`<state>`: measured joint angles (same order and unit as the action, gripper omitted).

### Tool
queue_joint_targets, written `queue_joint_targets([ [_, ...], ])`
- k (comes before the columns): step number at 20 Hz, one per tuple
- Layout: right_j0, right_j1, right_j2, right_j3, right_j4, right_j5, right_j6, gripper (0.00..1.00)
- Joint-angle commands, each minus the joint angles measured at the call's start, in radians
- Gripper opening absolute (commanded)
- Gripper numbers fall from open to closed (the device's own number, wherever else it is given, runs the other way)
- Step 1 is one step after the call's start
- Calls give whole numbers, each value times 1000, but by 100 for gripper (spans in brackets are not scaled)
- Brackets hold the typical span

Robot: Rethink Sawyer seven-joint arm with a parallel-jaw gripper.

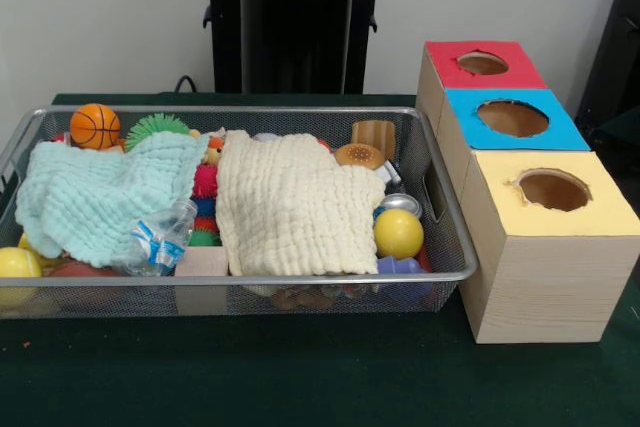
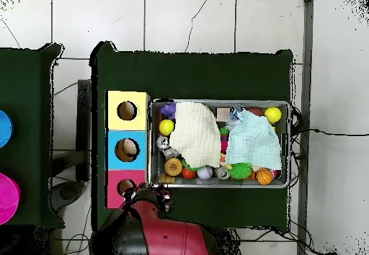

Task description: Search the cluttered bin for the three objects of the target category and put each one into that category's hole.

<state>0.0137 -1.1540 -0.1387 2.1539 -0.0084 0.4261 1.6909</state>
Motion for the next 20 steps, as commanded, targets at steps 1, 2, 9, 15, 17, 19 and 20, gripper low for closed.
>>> queue_joint_targets([
  [1, -39, 40, 81, -104, -65, 109, -5, 100],
  [2, -49, 51, 87, -120, -65, 115, -10, 100],
  [9, -102, 105, 115, -172, -94, 73, -27, 100],
  [15, -131, 123, 136, -185, -120, 53, -29, 100],
  [17, -143, 124, 143, -187, -130, 50, -29, 100],
  [19, -158, 135, 152, -203, -140, 55, -36, 100],
  [20, -165, 145, 155, -221, -143, 64, -39, 100],
])
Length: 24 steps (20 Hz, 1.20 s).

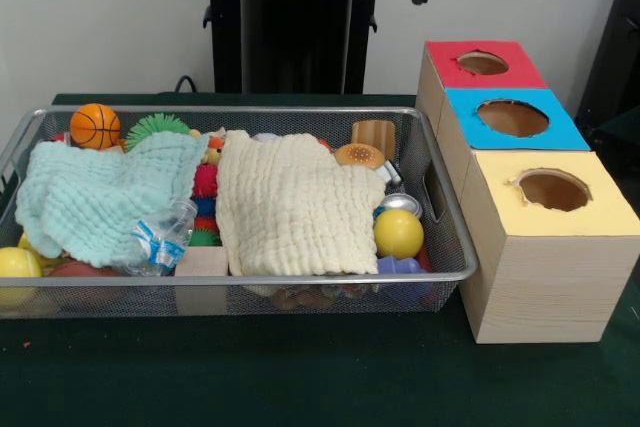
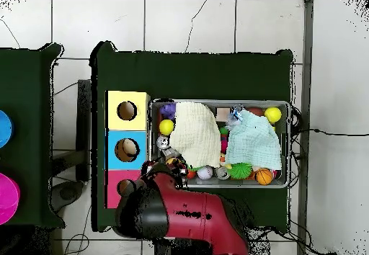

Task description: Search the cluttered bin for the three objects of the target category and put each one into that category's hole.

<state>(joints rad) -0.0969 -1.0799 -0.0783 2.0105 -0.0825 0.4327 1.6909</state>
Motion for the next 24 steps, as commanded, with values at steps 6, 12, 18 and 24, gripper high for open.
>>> queue_joint_targets([
  [6, -87, 81, 97, -131, -113, 71, -52, 100],
  [12, -137, 102, 125, -178, -138, 90, -75, 100],
  [18, -200, 80, 151, -165, -159, 104, -105, 100],
  [24, -262, 79, 190, -197, -185, 120, -145, 100],
])
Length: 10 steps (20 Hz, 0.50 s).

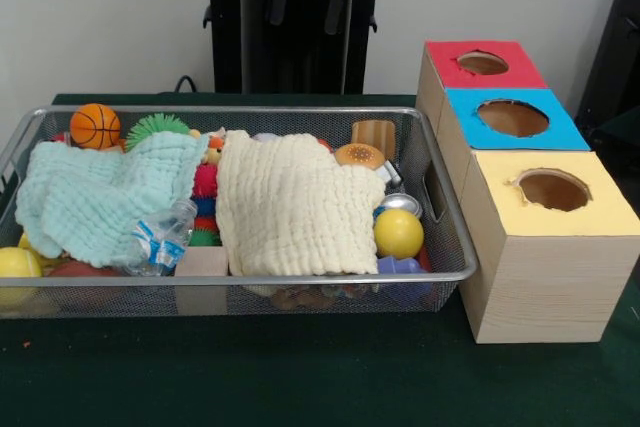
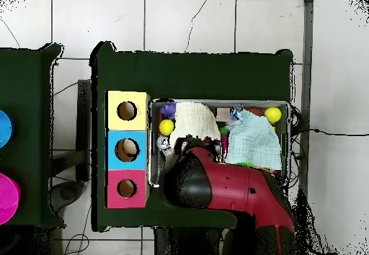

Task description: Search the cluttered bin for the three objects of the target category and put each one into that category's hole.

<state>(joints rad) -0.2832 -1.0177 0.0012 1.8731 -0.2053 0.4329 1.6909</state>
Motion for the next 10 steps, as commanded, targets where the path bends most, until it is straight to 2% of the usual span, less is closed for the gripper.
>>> queue_joint_targets([
  [1, -101, 20, 124, -76, -64, 134, -168, 100],
  [5, -204, 44, 213, -136, -76, 163, -268, 100],
  [10, -257, 78, 272, -215, -117, 201, -278, 100],
])
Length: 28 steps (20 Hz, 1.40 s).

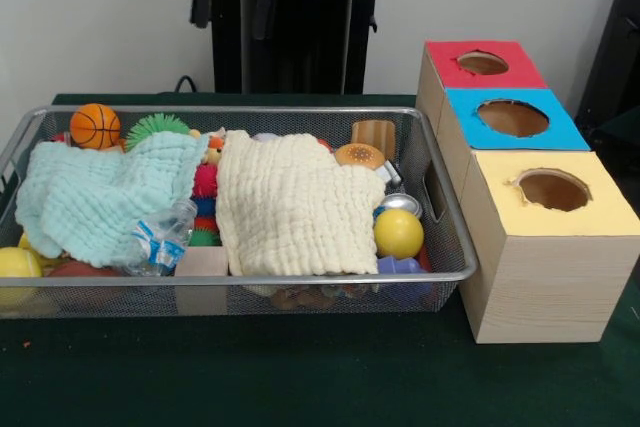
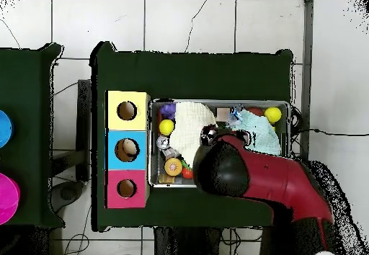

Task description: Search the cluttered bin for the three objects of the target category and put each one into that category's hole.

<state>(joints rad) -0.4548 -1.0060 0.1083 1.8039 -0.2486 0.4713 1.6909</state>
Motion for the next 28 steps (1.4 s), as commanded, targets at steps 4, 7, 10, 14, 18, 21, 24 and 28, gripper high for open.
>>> queue_joint_targets([
  [4, -117, 118, 206, -204, -104, 154, -267, 100],
  [7, -141, 152, 236, -233, -129, 128, -261, 100],
  [10, -156, 184, 262, -249, -154, 106, -253, 100],
  [14, -161, 220, 281, -260, -185, 69, -220, 100],
  [18, -165, 263, 298, -272, -217, 31, -185, 100],
  [21, -161, 296, 301, -276, -242, -5, -152, 100],
  [24, -153, 325, 290, -280, -265, -30, -114, 100],
  [28, -144, 335, 272, -281, -284, -48, -76, 100],
])
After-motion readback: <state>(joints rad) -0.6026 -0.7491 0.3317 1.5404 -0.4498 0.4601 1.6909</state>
